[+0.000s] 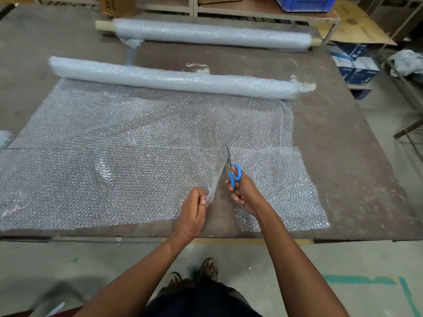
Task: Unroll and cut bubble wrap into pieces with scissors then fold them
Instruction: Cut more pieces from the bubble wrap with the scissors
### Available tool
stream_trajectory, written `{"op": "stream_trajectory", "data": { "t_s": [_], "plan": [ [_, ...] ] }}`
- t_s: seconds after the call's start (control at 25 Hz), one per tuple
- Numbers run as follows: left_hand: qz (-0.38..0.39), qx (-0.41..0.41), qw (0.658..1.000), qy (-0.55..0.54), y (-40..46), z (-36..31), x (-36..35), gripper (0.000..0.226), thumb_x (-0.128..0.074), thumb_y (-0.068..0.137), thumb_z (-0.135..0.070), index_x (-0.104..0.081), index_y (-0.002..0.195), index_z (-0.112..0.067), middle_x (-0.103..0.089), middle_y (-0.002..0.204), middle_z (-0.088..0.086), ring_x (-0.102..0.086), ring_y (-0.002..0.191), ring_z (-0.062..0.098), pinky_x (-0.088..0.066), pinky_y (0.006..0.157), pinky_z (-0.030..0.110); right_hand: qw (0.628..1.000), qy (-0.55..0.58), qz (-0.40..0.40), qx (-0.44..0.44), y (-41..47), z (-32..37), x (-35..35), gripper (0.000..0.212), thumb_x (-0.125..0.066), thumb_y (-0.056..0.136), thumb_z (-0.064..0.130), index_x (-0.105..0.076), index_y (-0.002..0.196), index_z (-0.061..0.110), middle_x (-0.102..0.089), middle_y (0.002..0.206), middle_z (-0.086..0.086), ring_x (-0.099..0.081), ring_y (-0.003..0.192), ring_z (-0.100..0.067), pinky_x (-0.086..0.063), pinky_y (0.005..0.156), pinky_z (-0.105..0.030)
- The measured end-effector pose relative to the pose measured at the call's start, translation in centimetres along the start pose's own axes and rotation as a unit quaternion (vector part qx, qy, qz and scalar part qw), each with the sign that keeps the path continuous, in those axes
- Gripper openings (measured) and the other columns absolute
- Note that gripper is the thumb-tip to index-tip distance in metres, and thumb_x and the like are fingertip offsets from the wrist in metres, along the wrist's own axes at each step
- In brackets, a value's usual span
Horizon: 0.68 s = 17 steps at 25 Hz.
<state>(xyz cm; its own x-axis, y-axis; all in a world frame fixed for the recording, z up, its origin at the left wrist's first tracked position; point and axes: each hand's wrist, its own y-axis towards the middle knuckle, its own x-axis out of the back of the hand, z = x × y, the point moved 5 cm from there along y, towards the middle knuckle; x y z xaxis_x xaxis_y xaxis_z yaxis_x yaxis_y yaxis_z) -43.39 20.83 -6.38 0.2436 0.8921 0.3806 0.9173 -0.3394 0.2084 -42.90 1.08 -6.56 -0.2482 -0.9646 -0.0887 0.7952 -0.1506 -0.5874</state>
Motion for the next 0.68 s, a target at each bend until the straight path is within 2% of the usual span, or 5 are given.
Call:
{"op": "stream_trajectory", "data": {
  "t_s": [0.08, 0.36, 0.48, 0.56, 0.68],
  "plan": [
    [0.008, 0.001, 1.0, 0.001, 0.0, 0.0, -0.1, 0.017, -0.037, 0.106, -0.024, -0.051, 0.099, -0.017, -0.049, 0.086, -0.015, -0.046, 0.075, 0.003, -0.035, 0.071, 0.016, 1.0, -0.004, 0.0, 0.001, 0.0, -0.2, -0.1, 0.062, -0.046, 0.106, 0.065, -0.063, 0.106, 0.006, -0.058, 0.067, 0.003, -0.036, 0.041, -0.009, -0.023, 0.034, -0.021],
    [0.01, -0.002, 1.0, -0.003, -0.1, 0.2, -0.3, 0.019, -0.036, 0.104, -0.023, -0.052, 0.097, -0.016, -0.05, 0.084, -0.005, -0.046, 0.072, 0.011, -0.036, 0.069, 0.02, 0.999, 0.0, 0.004, 0.037, -0.4, -0.1, 0.7, 0.046, -0.054, 0.109, 0.048, -0.065, 0.106, 0.003, -0.058, 0.068, 0.0, -0.04, 0.042, -0.01, -0.027, 0.035, -0.02],
    [0.012, -0.009, 1.0, 0.006, -0.1, 0.1, -0.4, 0.017, -0.037, 0.104, -0.024, -0.051, 0.097, -0.019, -0.051, 0.086, -0.006, -0.048, 0.076, 0.009, -0.037, 0.071, 0.021, 0.991, -0.117, -0.042, 0.056, -1.9, 0.1, 1.8, 0.042, -0.054, 0.11, 0.045, -0.07, 0.094, 0.01, -0.064, 0.064, 0.001, -0.048, 0.042, -0.016, -0.037, 0.042, -0.026],
    [0.027, -0.029, 0.999, 0.02, -0.1, -0.3, -0.5, 0.015, -0.039, 0.105, -0.023, -0.049, 0.095, -0.02, -0.048, 0.087, -0.006, -0.047, 0.079, 0.012, -0.038, 0.072, 0.025, 0.938, -0.302, -0.116, 0.121, -3.1, 0.6, 3.0, 0.042, -0.051, 0.109, 0.049, -0.067, 0.085, 0.018, -0.068, 0.064, 0.001, -0.06, 0.051, -0.018, -0.046, 0.053, -0.035],
    [0.073, -0.071, 0.993, 0.053, 0.0, -1.1, -1.3, 0.02, -0.044, 0.107, -0.028, -0.05, 0.093, -0.016, -0.046, 0.09, -0.005, -0.047, 0.083, 0.018, -0.042, 0.073, 0.035, 0.806, -0.502, -0.214, 0.23, -4.1, 0.6, 4.8, 0.037, -0.049, 0.107, 0.055, -0.058, 0.09, 0.023, -0.057, 0.069, 0.004, -0.054, 0.065, -0.015, -0.036, 0.055, -0.034]
  ]
}}
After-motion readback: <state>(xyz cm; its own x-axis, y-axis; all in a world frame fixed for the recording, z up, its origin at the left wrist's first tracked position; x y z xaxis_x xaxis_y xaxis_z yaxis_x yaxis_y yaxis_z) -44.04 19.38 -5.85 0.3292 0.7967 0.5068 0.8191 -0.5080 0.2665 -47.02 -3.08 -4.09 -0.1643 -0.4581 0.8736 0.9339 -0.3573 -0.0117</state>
